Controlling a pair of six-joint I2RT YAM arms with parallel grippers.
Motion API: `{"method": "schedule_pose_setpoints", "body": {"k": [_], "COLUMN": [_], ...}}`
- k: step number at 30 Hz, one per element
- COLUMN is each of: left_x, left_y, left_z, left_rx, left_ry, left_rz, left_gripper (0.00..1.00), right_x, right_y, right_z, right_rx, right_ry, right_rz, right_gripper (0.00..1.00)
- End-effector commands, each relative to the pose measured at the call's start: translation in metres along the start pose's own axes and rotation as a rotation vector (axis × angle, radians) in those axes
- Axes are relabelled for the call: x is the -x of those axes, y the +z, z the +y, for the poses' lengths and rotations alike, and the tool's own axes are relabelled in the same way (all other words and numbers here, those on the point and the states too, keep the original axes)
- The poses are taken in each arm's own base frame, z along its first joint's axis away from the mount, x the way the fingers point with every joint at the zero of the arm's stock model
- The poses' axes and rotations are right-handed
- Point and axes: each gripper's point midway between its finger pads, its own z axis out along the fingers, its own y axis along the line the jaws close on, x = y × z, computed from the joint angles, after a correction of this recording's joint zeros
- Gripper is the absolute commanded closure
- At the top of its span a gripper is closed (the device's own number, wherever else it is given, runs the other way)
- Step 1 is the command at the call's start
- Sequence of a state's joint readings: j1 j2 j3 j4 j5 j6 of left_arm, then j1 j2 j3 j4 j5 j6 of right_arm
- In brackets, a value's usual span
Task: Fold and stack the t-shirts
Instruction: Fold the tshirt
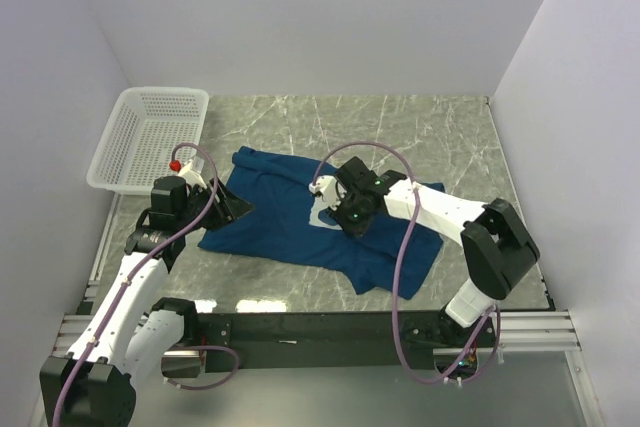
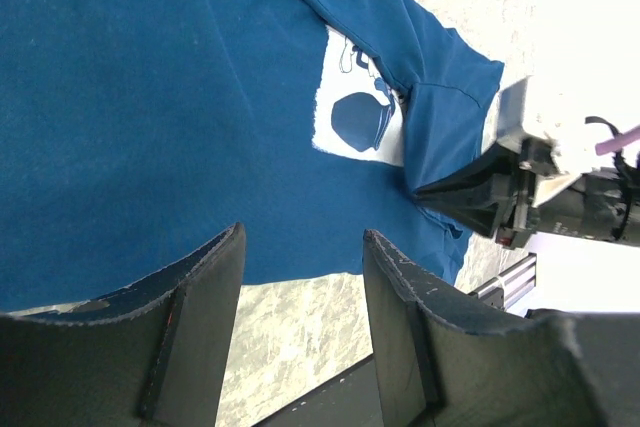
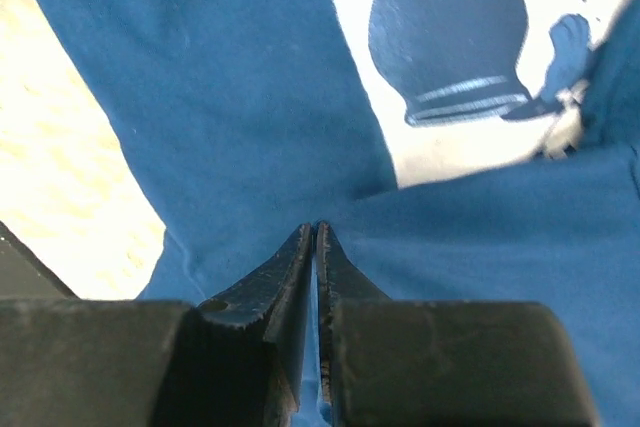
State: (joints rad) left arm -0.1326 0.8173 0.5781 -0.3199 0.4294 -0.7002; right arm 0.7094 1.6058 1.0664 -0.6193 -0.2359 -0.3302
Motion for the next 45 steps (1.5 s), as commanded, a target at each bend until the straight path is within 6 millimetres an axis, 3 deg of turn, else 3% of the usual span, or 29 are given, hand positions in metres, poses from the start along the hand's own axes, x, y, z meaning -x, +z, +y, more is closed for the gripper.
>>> {"method": "schedule_pose_setpoints", "body": {"k": [1,2,5,9,10,11,13,15,17,18,21,24,34,45], "left_x": [0.006,0.006,0.006,0.007,0.008,0.011,0.021,0.036,0.045,0.051,0.060,0.067,0.056,0.053], "left_y": [-0.002,-0.002,-0.001,-0.001,0.001,0.002,0.012,0.021,0.038,0.043,0.061,0.074,0.075,0.075], "left_z": [-0.009,-0.009,-0.009,-0.010,-0.009,-0.011,-0.008,-0.013,-0.004,-0.008,-0.001,0.006,0.016,0.020], "left_rx": [-0.033,-0.032,-0.032,-0.038,-0.033,-0.035,-0.020,-0.021,0.022,0.005,0.031,0.061,0.079,0.094], "left_ry": [0.030,0.028,0.027,0.031,0.028,0.028,0.015,0.010,-0.015,-0.015,-0.020,-0.010,0.009,0.012], "left_rz": [-0.016,-0.017,-0.014,-0.020,-0.018,-0.026,-0.043,-0.068,-0.059,-0.072,-0.068,-0.058,-0.028,-0.021], "left_gripper": [0.44,0.44,0.44,0.43,0.43,0.43,0.42,0.42,0.43,0.43,0.44,0.44,0.44,0.44], "right_x": [0.013,0.013,0.011,0.015,0.014,0.016,0.015,-0.004,-0.024,-0.048,-0.094,-0.128,-0.133,-0.139], "right_y": [0.003,0.003,0.004,-0.018,-0.034,-0.044,-0.067,-0.089,-0.100,-0.113,-0.117,-0.104,-0.080,-0.061], "right_z": [0.009,0.008,0.005,-0.011,-0.032,-0.036,-0.063,-0.112,-0.144,-0.177,-0.217,-0.242,-0.263,-0.266], "right_rx": [0.060,0.059,0.047,0.016,-0.011,0.025,-0.014,-0.083,-0.160,-0.235,-0.307,-0.287,-0.165,-0.097], "right_ry": [0.001,0.004,0.000,0.003,0.048,0.042,0.116,0.301,0.493,0.610,0.853,1.015,1.122,1.161], "right_rz": [-0.012,-0.008,0.002,-0.045,-0.087,-0.130,-0.222,-0.319,-0.359,-0.388,-0.381,-0.344,-0.365,-0.330], "right_gripper": [0.82,0.63,0.40,0.31,0.30,0.29,0.28,0.30,0.35,0.37,0.40,0.43,0.46,0.62]}}
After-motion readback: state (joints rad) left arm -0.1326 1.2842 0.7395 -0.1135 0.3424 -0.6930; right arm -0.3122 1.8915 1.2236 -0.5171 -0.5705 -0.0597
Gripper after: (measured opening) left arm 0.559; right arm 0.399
